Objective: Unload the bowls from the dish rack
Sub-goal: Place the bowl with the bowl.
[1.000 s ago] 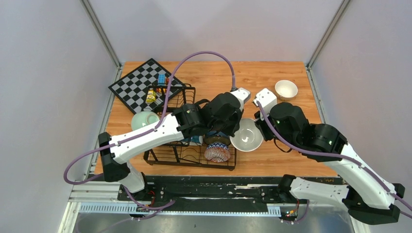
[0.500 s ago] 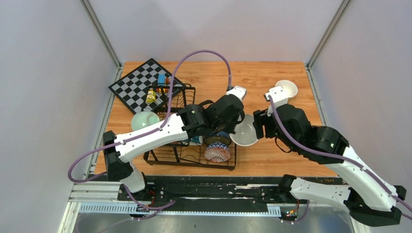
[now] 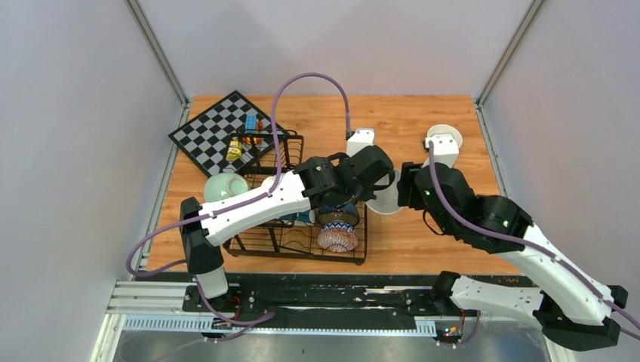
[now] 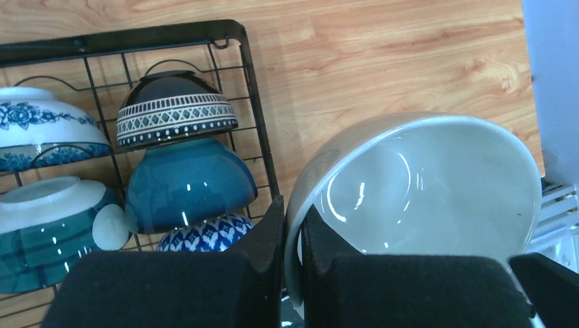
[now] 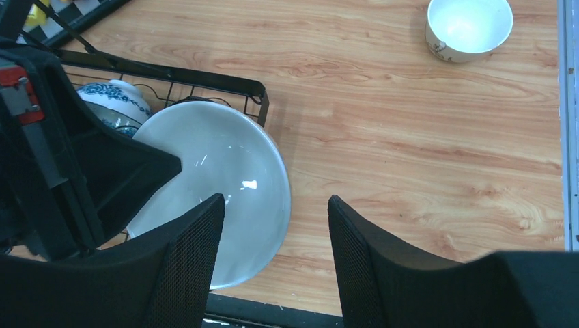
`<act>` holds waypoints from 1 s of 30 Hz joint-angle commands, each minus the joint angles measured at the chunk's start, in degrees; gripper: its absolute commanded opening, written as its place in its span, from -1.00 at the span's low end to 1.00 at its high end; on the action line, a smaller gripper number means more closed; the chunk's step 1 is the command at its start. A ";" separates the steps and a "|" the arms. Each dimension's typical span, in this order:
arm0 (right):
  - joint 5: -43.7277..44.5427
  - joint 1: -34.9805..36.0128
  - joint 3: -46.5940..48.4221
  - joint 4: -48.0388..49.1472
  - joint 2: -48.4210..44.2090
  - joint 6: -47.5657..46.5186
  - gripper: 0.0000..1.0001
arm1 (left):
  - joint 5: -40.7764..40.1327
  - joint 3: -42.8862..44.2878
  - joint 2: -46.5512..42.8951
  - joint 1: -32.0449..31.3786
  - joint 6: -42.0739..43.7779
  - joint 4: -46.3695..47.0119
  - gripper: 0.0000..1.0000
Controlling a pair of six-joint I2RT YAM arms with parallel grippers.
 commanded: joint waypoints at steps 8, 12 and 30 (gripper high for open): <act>-4.64 -6.90 -4.02 3.66 3.77 -1.04 -0.07 | -4.98 1.54 -2.11 -0.23 -7.65 -0.70 -1.00; -6.67 -8.32 -5.16 4.27 4.23 -1.50 -0.16 | -4.97 1.00 -2.24 -0.15 -7.75 -0.26 -1.00; -9.09 -9.84 -7.80 6.14 5.82 -4.52 -1.00 | -2.75 -0.17 -2.24 0.27 -6.62 2.31 -0.80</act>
